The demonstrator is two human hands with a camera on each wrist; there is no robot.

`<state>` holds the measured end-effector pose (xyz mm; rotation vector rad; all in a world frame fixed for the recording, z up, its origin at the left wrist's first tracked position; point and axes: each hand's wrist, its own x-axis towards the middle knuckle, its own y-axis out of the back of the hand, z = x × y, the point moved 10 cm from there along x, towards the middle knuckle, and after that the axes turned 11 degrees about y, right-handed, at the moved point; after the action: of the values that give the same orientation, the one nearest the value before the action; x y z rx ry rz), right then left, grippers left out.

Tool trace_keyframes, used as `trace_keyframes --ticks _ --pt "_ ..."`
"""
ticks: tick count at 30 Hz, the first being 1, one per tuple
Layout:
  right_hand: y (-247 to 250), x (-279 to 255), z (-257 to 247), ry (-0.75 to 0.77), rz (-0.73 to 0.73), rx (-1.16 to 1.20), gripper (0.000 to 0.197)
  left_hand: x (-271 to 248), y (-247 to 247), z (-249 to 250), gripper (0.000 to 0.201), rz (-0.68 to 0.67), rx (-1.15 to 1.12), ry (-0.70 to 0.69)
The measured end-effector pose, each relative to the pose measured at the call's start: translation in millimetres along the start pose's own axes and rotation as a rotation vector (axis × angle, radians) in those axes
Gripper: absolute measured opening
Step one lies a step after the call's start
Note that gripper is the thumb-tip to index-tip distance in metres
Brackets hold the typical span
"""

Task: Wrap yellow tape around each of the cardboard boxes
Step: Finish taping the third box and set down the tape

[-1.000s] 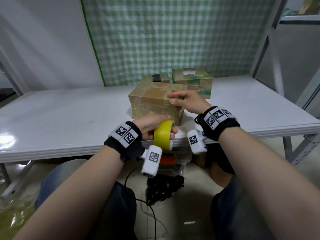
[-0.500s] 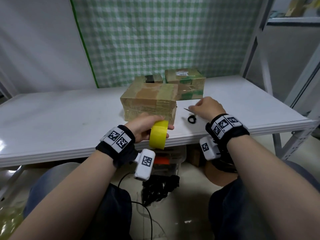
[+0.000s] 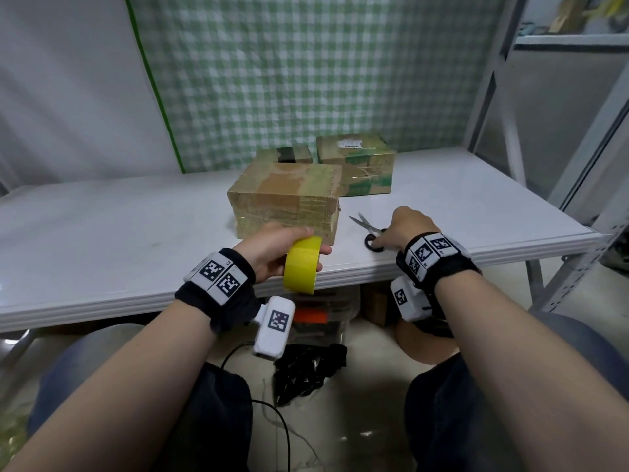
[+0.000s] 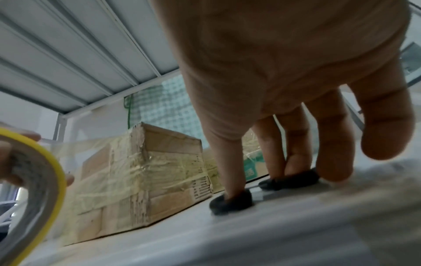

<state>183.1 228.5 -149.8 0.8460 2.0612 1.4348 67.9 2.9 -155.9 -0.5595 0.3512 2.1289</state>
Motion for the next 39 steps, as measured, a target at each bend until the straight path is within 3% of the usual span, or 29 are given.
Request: trace_keyframes --ticks 3,6,8,11,14,18,20,27,31,36,39 --pt "6 -8 10 -0.034 0.014 0.083 0.038 -1 1 0 0.028 0.005 0.001 -0.008" --pt "2 -10 4 0.017 0.035 0.595 0.028 -1 3 1 0.029 0.023 0.008 -0.012" --pt "8 -15 -21 0.157 0.037 0.939 0.023 -2 5 2 0.029 0.044 0.002 -0.018" --pt "21 -30 -69 0.464 -0.102 1.14 0.004 -3 6 4 0.027 0.071 -0.015 -0.046" --pt "13 -40 -89 0.587 -0.285 1.062 0.007 -3 9 5 0.026 0.105 -0.009 -0.068" --pt "-16 -44 -81 0.555 -0.448 0.898 0.035 -3 13 3 0.027 0.112 -0.011 -0.074" --pt "-27 -47 -70 0.518 -0.5 0.831 0.035 -4 15 2 0.026 0.114 -0.021 -0.071" --pt "-30 -47 -26 0.402 -0.494 0.672 0.059 -4 16 1 0.024 0.145 -0.044 -0.052" --pt "-40 -47 -28 0.373 -0.534 0.661 0.066 -4 14 1 0.028 0.141 -0.049 -0.049" --pt "-45 -42 -51 0.368 -0.564 0.674 0.034 -5 12 0 0.027 0.143 -0.031 -0.053" --pt "-48 -41 -63 0.386 -0.582 0.682 0.056 -6 13 -1 0.022 0.149 -0.018 -0.06"
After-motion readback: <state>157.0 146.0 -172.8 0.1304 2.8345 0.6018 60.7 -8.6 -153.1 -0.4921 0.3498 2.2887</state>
